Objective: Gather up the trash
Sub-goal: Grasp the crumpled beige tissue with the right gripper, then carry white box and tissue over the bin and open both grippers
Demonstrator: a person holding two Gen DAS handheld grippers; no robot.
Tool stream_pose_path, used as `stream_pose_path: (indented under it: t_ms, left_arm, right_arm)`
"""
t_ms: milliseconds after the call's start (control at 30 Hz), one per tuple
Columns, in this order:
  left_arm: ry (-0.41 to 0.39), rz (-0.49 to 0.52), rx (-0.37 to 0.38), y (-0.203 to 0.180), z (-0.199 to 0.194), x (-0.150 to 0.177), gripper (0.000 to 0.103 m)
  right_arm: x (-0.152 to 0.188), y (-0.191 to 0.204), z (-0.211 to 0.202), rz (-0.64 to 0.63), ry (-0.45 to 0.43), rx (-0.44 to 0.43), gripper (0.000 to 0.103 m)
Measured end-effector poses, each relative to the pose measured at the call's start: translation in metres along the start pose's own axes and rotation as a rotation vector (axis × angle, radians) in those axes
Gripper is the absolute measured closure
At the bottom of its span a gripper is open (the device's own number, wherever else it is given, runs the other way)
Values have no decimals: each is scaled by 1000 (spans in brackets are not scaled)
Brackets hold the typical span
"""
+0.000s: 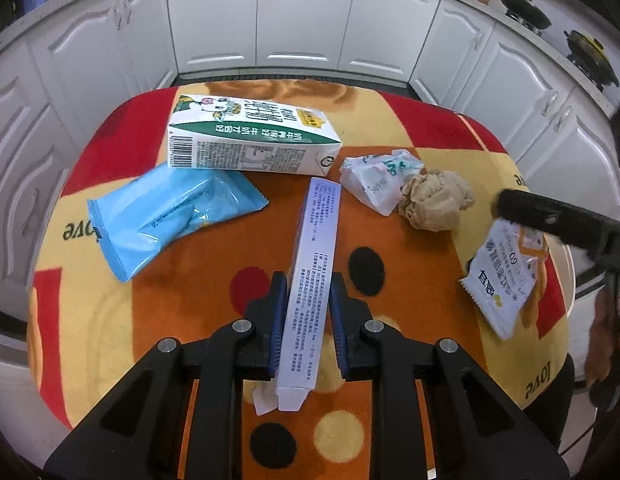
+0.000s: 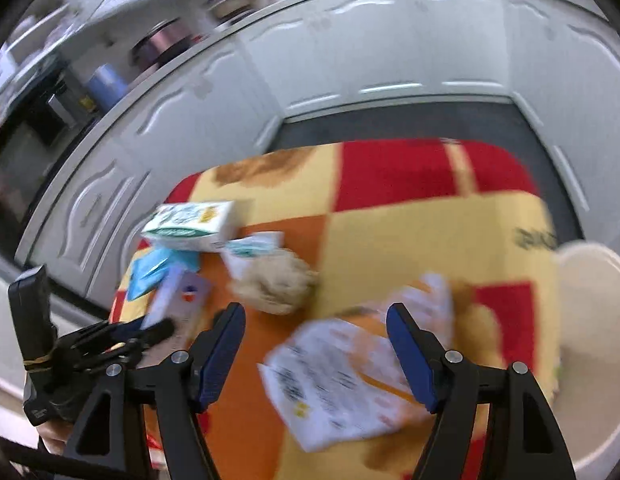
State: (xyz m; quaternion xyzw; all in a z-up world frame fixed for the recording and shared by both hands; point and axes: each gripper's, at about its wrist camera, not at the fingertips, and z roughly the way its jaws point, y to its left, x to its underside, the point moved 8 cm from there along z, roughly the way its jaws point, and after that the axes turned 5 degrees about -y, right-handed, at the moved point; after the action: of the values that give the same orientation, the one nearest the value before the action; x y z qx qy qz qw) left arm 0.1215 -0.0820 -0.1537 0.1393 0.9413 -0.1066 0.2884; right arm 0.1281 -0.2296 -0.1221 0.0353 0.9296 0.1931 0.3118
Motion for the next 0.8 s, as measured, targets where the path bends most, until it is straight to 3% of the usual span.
stream_pose_path:
  t_ms: [167,233,400,600,800]
  left_arm:
    - [1,-5,-33,1,4,-1,84]
    - [17,-3,-36,2,8,1,84]
    - [2,-36,-3,5,5,2,86]
    - [-52,-25,33,-8,-19,-2,87]
    - [-76,7,38,-33,-30,-4,87]
  right_arm:
    - [1,16,48,-85,71,25,36]
    - [5,15,60,-92,87,36,63]
    - [8,17,43,-96,37,4,83]
    - [14,22,-16,-85,-60,-52,83]
    - [27,10,-47,-67,-105,-42,83]
